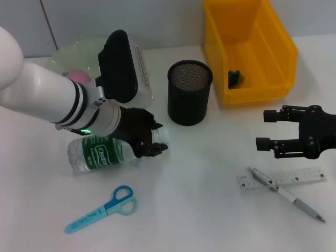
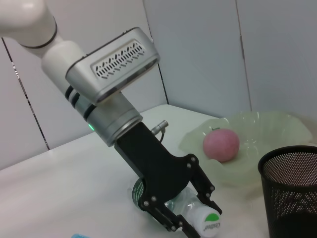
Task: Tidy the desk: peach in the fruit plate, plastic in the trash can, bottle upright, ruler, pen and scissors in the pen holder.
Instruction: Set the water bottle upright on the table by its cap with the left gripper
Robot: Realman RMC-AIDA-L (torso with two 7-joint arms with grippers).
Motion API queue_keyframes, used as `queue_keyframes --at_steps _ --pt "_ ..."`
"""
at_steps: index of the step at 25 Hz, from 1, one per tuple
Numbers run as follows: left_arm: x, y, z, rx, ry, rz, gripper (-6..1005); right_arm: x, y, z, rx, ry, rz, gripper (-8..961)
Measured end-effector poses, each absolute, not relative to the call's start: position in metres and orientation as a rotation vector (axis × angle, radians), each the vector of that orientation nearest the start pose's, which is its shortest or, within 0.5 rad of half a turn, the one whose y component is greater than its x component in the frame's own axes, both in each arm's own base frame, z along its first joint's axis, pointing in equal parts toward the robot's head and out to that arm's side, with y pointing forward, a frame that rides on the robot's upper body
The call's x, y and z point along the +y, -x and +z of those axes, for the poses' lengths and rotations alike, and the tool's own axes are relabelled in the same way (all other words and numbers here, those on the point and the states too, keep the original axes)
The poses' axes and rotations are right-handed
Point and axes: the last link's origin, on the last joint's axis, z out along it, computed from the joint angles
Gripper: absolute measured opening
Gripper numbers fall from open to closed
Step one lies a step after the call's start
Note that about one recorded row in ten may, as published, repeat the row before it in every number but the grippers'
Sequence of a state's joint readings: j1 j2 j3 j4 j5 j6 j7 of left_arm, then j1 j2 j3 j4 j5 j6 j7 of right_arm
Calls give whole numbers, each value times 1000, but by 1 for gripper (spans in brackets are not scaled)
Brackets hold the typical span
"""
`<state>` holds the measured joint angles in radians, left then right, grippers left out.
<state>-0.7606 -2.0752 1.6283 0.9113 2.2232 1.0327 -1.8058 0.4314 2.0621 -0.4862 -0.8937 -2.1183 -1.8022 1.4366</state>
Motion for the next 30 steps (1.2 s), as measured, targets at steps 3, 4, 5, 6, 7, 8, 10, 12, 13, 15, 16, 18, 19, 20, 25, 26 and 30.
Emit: queue_keyframes --at_steps 3,4,5,6,7,8,10,12,13,15,16,18,19,20,25,26,30 --pt "381 151 -88 95 2889 263 441 297 -288 63 615 2687 658 766" --pt "380 150 -87 95 2891 253 441 297 -288 63 615 2687 658 765" --pt "379 149 -86 95 2893 238 441 297 -288 63 614 2687 657 765" --pt "378 148 -84 93 2897 225 441 297 -287 64 614 2687 656 765" --pt "378 147 -83 88 2899 214 441 297 -287 64 611 2686 654 765" --pt "378 147 -82 83 2903 205 440 298 -287 65 602 2683 650 765" --pt "378 147 -81 75 2904 194 440 298 -287 66 601 2682 648 764" --pt "378 146 -77 63 2900 165 440 298 -286 67 603 2681 647 764" --pt "377 145 -76 66 2897 157 440 299 -285 67 608 2681 648 763" --pt "375 143 -74 75 2892 137 440 299 -285 67 609 2681 648 763" --pt "374 142 -73 78 2889 129 440 299 -285 67 610 2682 648 763" --pt "374 140 -69 84 2880 110 440 299 -285 67 610 2682 650 762" --pt "374 140 -66 78 2872 98 440 299 -285 67 610 2682 650 762" --pt "374 139 -64 74 2868 92 440 299 -285 67 610 2682 650 762" --pt "375 138 -55 39 2857 29 440 299 -284 66 611 2682 652 761" --pt "374 139 -53 33 2853 19 440 299 -284 66 611 2682 652 761" --pt "371 139 -48 31 2843 -10 440 299 -284 66 611 2682 653 760"
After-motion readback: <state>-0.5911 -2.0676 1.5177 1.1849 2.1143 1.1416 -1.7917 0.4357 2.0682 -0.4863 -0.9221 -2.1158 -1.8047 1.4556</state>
